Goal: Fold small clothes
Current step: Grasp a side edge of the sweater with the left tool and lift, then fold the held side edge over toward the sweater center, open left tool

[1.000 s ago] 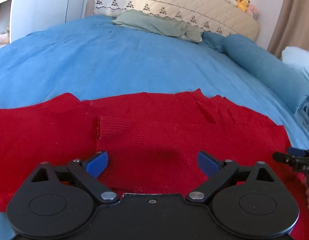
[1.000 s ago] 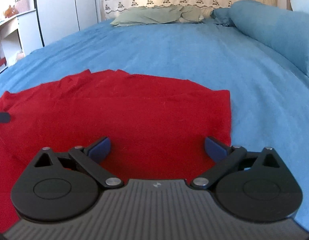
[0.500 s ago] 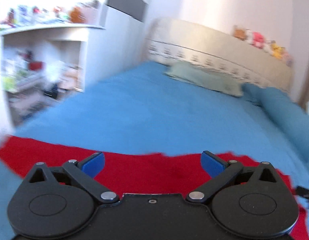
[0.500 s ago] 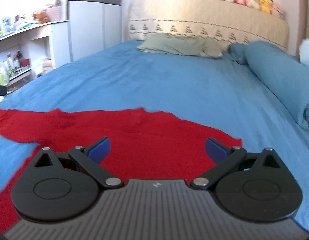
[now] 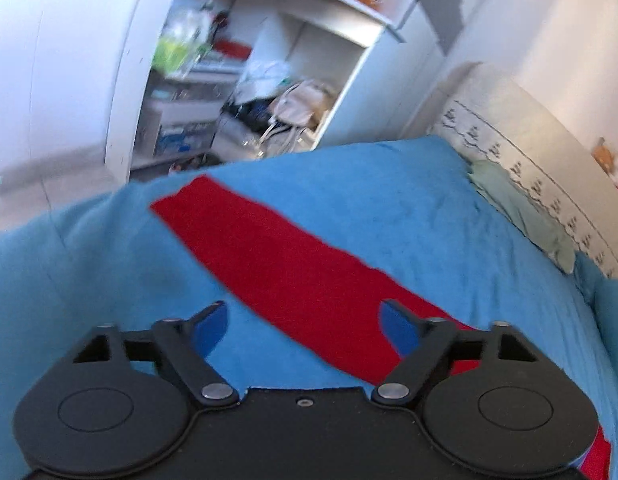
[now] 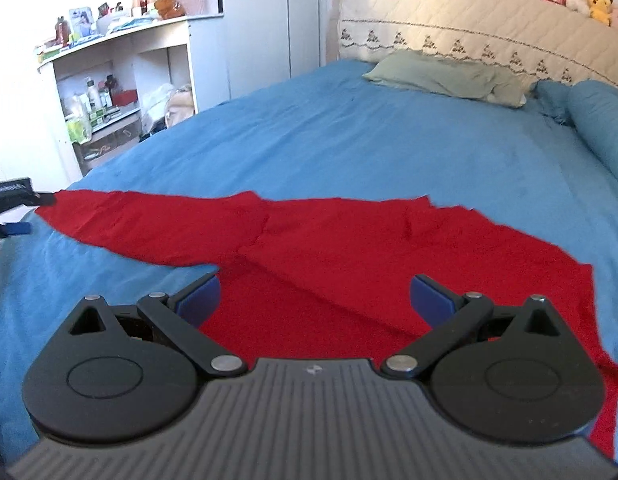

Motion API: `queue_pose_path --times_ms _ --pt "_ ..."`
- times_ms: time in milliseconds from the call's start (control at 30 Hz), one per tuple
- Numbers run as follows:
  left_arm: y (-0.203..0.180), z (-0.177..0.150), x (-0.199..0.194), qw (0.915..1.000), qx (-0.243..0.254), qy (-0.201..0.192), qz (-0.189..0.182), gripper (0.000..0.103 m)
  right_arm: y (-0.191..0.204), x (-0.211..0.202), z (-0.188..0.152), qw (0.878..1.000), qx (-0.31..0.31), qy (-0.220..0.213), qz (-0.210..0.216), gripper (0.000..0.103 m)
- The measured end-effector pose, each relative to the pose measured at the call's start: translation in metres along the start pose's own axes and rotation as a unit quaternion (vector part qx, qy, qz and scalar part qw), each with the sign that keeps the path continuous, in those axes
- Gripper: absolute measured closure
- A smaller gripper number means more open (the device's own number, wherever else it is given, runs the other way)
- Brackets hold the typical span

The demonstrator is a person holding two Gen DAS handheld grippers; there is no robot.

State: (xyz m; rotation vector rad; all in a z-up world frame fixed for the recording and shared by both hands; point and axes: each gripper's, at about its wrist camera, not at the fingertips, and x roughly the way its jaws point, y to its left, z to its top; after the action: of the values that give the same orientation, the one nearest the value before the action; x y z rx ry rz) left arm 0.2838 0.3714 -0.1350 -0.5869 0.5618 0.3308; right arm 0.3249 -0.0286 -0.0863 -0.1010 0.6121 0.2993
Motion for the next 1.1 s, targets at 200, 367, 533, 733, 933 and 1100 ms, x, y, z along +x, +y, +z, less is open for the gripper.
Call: queue_pose_path --times_ms 200,367,533,733,933,1100 --pt "0.015 0.001 0.035 0.9995 -0.022 0.005 0.021 0.053 0.005 0.014 -0.009 1.0 0.027 0.006 0.012 0.0" --pt "0.015 0.008 0.045 0.9996 -0.015 -0.006 0.025 0.054 -0.004 0.027 -0.015 0.997 0.074 0.012 0.028 0.0" --pt "0.017 0.017 0.061 0.9984 -0.002 -0.013 0.054 0.099 -0.01 0.033 -0.017 0.996 0.085 0.008 0.029 0.0" --pt "0.004 0.019 0.051 0.9983 0.013 -0.03 0.048 0.099 -0.017 0.034 -0.021 0.996 0.086 -0.002 0.022 0.0" --pt "-0.069 0.035 0.023 0.9954 0.069 -0.065 -0.014 0.099 -0.042 0.018 -0.022 0.994 0.104 -0.02 0.009 0.0" --pt "-0.174 0.028 0.005 0.9822 0.147 -0.067 -0.096 0.099 -0.074 -0.007 -0.028 0.992 0.119 -0.039 -0.01 0.0"
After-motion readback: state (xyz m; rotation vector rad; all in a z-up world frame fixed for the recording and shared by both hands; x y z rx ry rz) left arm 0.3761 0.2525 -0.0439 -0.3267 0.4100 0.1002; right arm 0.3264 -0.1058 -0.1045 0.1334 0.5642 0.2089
